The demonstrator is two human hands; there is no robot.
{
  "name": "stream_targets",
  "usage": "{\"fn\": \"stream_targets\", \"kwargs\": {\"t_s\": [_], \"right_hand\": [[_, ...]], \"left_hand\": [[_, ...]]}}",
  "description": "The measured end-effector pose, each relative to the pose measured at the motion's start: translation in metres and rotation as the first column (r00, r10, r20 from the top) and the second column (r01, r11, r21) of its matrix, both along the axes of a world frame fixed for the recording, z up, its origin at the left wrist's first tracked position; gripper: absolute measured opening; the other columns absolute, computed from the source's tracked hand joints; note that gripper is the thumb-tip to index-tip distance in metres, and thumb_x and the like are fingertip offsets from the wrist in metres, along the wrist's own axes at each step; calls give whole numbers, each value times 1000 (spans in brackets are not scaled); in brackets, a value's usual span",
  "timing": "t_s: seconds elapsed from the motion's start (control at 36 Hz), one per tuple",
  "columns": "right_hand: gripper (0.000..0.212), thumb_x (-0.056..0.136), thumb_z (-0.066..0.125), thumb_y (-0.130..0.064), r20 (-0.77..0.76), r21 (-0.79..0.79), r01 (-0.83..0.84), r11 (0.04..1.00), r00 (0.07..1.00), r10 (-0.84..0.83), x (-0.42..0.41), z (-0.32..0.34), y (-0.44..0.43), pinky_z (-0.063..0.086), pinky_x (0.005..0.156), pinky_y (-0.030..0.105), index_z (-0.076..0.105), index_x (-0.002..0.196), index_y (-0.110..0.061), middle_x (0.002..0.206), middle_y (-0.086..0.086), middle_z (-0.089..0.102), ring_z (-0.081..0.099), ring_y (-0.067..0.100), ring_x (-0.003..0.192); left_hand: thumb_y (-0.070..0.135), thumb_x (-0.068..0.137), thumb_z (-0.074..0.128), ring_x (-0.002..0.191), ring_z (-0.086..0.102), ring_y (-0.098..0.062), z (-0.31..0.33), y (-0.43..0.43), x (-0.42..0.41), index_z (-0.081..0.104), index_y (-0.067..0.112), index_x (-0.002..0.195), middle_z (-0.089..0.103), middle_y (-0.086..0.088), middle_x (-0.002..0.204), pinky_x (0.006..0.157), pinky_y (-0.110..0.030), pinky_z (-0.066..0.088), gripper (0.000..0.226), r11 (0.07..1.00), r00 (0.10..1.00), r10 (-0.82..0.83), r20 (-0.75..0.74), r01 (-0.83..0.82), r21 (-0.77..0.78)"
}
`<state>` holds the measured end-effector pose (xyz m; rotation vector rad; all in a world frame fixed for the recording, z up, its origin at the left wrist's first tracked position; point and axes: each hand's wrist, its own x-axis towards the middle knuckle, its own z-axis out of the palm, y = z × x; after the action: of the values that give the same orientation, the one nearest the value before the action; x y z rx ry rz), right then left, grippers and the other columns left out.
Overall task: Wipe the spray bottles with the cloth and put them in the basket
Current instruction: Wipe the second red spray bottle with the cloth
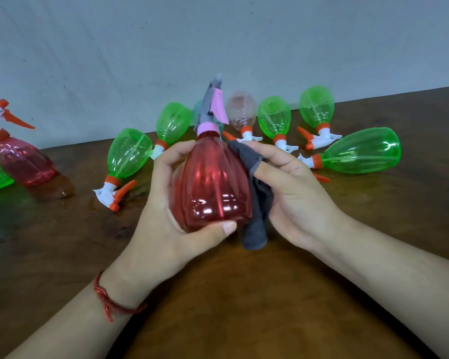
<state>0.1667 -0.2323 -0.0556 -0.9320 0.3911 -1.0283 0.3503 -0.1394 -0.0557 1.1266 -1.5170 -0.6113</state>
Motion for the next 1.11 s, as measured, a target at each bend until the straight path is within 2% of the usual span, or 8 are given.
{"fn": "stream_targets", "kwargs": {"t_s": [0.17,0.28,0.39,0.53,0.72,0.89,1.0,1.11], "right_hand": [[27,97,63,5,-28,-16,58,998,998,-58,-3,4,-6,63,91,33,73,120,-5,114,12,79,76,23,101],[27,97,63,6,-37,-32,77,997,996,-78,-2,3,-6,62,94,33,74,118,-6,116,13,78,75,22,104],[27,96,64,6,-51,-67,94,993,994,-97,-1,1,-6,60,87,27,75,117,-6,115,12,79,75,20,105],[30,96,65,11,-171,-316,100,943,972,-160,-4,-3,-5,56,106,42,77,116,-7,121,7,78,70,25,121],[34,88,71,12,-233,-678,39,734,936,-265,-7,-6,7,52,110,35,80,108,-15,121,-1,78,69,14,124],[36,87,72,18,-235,-694,16,720,940,-248,-9,-8,6,52,112,47,80,108,-11,121,5,78,68,19,127],[38,88,69,21,-222,-692,29,721,942,-252,-10,-8,4,53,111,43,79,109,-10,121,5,78,69,18,125],[37,93,65,19,-152,-541,121,832,959,-238,-6,-4,-3,52,112,40,77,115,-10,121,5,78,70,20,123]], "left_hand": [[32,70,103,145,54,-20,0,-5,8,41,24,156,53,10,151,120,-48,45,106,1000,962,24,273,-22,-10],[28,72,99,148,50,-19,-1,-5,4,37,23,160,51,9,155,123,-41,43,107,1000,949,18,315,-12,-22],[30,75,99,149,50,-25,-4,-5,7,35,20,164,48,1,160,121,-48,45,110,1000,923,6,384,-4,-5],[30,74,97,148,50,-14,-2,-5,5,37,32,163,49,13,160,120,-46,46,107,999,966,23,257,-34,40],[22,77,95,144,54,-5,0,-8,11,30,33,166,51,19,158,115,-27,49,110,992,981,90,170,-103,73],[27,74,95,138,60,-12,-2,-10,14,38,35,160,53,13,156,111,-32,54,103,989,989,122,88,-129,73],[17,78,94,140,60,-16,2,-9,12,39,27,160,55,6,156,113,-36,53,100,993,998,59,38,-62,101],[17,76,92,144,57,-24,7,-1,9,39,25,161,51,2,160,113,-42,54,101,992,997,-68,37,63,113]]}}
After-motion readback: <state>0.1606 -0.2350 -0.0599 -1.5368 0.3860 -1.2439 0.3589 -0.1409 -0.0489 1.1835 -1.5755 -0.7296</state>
